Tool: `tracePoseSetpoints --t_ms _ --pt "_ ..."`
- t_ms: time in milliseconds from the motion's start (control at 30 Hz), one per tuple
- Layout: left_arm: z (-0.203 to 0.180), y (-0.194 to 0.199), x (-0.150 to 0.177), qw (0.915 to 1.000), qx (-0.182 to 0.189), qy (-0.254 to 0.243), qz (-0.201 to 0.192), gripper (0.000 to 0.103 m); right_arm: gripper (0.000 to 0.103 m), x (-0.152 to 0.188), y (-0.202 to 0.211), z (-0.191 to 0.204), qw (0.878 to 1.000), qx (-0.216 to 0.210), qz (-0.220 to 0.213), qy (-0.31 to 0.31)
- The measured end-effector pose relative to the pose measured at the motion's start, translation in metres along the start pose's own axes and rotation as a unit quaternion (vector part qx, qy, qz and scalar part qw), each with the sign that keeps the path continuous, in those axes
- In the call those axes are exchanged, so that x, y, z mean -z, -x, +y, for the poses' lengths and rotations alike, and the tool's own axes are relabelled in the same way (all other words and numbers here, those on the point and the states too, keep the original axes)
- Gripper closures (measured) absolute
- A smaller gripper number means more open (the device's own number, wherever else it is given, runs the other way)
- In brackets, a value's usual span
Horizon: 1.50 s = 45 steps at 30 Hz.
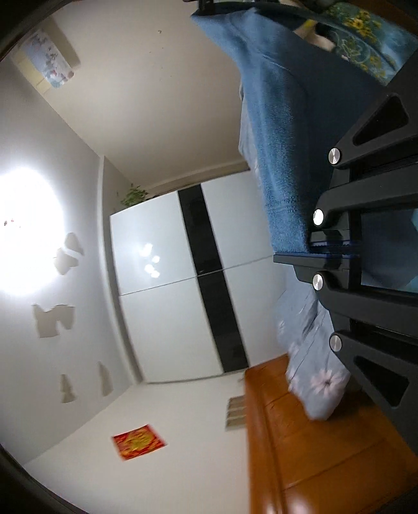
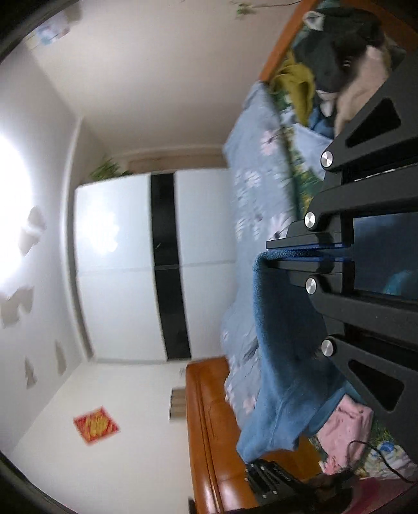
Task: Fold clothes
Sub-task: 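Lift and shake the sweater with both grippers, then lay it on the bed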
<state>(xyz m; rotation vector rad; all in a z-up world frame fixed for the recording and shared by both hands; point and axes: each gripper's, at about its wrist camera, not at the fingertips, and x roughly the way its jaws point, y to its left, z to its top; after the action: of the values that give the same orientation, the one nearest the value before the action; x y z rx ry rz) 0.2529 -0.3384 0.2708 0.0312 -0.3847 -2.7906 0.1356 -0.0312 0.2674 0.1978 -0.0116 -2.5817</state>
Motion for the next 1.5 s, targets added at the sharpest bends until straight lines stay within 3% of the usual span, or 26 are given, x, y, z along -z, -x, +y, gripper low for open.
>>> tracePoseSetpoints --t_ms 167,300,367,467,600,700,833,967,1033,1200,1267,1367,1500 --pt "0.02 0.012 -0.004 0.9995 -0.004 -0.025 0.02 0.1 0.1 -0.013 0.001 0.011 0.999 -0.03 -0.013 0.025" --pt "0.016 -0.058 0.028 0.9939 0.014 -0.029 0.105 0.1 0.1 -0.008 -0.046 0.006 0.999 -0.026 0.025 0.026" --pt "0.009 -0.112 0.069 0.9833 0.045 -0.009 0.176 0.1 0.1 0.01 -0.088 -0.001 0.997 -0.013 0.067 0.025" --pt "-0.012 -0.185 0.138 0.9625 0.06 0.008 0.264 0.1 0.1 0.049 -0.161 -0.012 0.989 0.009 0.145 0.026" --pt "-0.048 -0.255 0.224 0.9333 0.067 0.026 0.352 0.1 0.1 0.12 -0.256 -0.032 0.967 0.027 0.254 0.016" --pt "-0.069 -0.291 0.273 0.9101 0.071 0.055 0.405 0.1 0.1 0.171 -0.305 -0.043 0.949 0.035 0.314 0.005" --pt "-0.083 -0.321 0.301 0.8964 0.071 0.071 0.432 0.1 0.1 0.202 -0.359 -0.064 0.934 0.036 0.356 -0.015" --pt "-0.067 -0.36 0.306 0.8974 0.05 0.074 0.432 0.1 0.1 0.195 -0.403 -0.068 0.933 0.026 0.358 -0.015" --pt "-0.064 -0.382 0.321 0.8851 0.044 0.081 0.456 0.1 0.1 0.193 -0.426 -0.067 0.932 0.021 0.362 -0.011" --pt "-0.069 -0.424 0.369 0.8509 0.036 0.086 0.517 0.1 0.1 0.244 -0.481 -0.056 0.907 0.031 0.42 -0.001" --pt "-0.07 -0.43 0.38 0.8452 0.04 0.095 0.524 0.1 0.1 0.262 -0.492 -0.057 0.9 0.034 0.435 -0.006" --pt "-0.06 -0.435 0.384 0.8375 0.06 0.138 0.525 0.1 0.1 0.279 -0.505 -0.068 0.893 0.034 0.447 -0.039" --pt "-0.036 -0.441 0.389 0.8169 0.102 0.23 0.519 0.099 0.1 0.284 -0.508 -0.083 0.892 0.019 0.444 -0.089"
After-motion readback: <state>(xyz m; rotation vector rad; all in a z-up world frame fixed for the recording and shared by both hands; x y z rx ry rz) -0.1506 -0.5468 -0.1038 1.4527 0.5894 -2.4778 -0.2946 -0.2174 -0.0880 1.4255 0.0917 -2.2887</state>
